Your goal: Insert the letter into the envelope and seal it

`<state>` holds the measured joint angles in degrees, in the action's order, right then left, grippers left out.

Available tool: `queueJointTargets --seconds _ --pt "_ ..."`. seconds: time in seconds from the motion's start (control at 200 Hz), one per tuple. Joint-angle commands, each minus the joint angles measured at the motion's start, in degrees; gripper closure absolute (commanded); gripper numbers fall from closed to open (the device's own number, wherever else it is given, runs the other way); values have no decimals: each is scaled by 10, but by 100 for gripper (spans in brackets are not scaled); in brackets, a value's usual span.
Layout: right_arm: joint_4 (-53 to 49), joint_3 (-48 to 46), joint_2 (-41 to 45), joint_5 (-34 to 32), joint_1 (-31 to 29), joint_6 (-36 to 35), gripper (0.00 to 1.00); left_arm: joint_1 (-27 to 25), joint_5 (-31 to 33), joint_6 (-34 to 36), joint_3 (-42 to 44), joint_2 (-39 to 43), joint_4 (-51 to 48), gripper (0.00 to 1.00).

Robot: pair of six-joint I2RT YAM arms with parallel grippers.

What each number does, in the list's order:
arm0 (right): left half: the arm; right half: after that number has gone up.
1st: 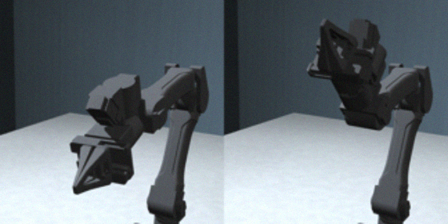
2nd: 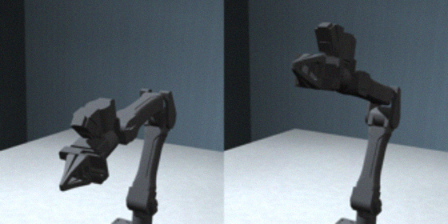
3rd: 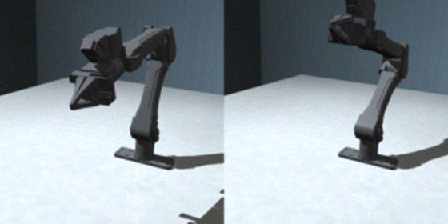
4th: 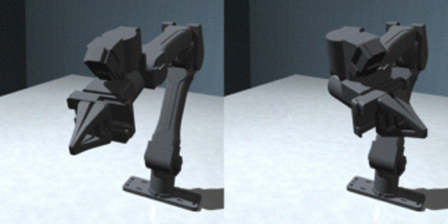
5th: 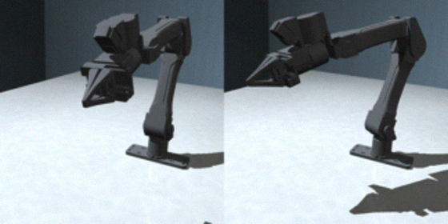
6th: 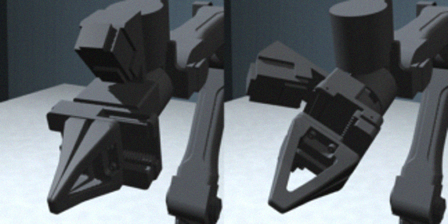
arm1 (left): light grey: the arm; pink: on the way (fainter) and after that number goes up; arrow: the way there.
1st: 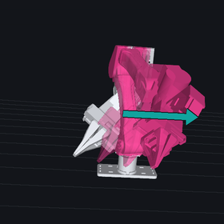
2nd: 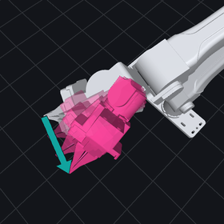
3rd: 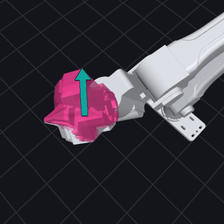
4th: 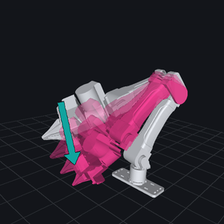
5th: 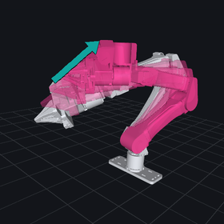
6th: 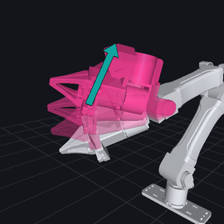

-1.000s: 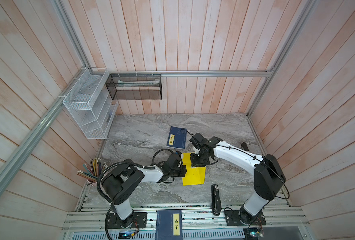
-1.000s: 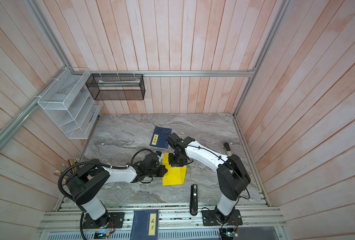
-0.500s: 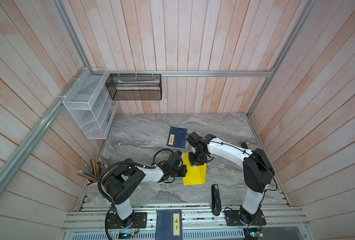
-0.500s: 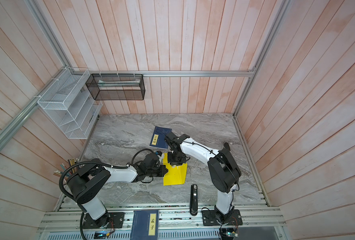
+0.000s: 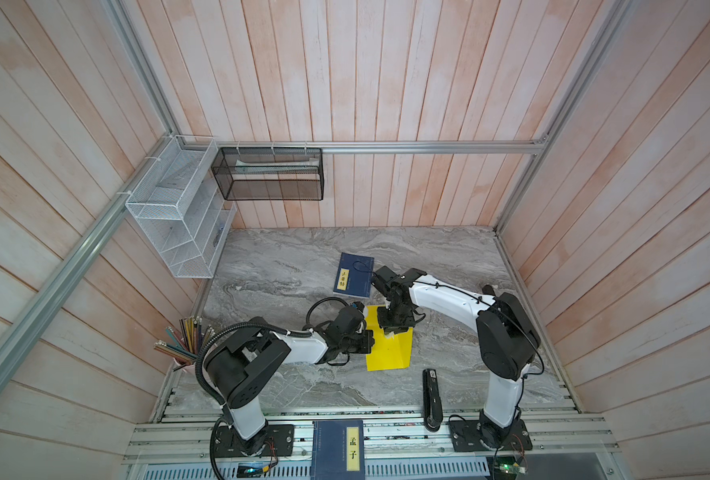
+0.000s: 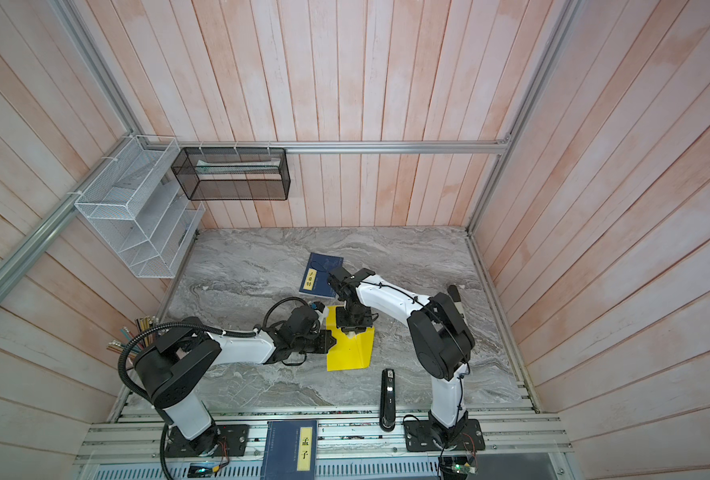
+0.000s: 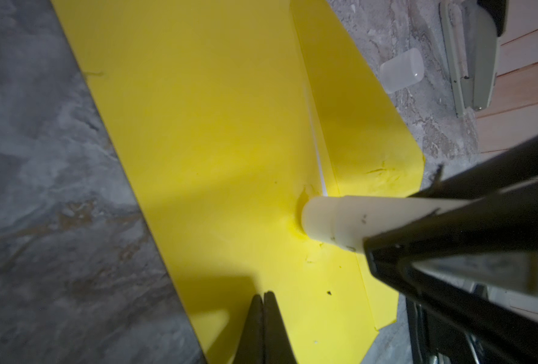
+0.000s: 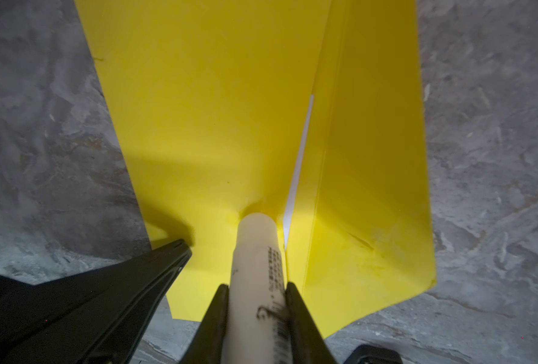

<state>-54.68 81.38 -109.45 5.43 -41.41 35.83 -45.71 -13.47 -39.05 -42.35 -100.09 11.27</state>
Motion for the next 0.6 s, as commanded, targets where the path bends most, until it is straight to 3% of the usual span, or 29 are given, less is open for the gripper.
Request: queueJointTargets --seconds 0.0,0.595 --pt "-20 12 -21 -3 4 -12 100 -3 -4 9 -10 -20 -33 100" --pt "-49 29 -76 -30 -11 -46 100 1 -8 14 -16 -22 -43 100"
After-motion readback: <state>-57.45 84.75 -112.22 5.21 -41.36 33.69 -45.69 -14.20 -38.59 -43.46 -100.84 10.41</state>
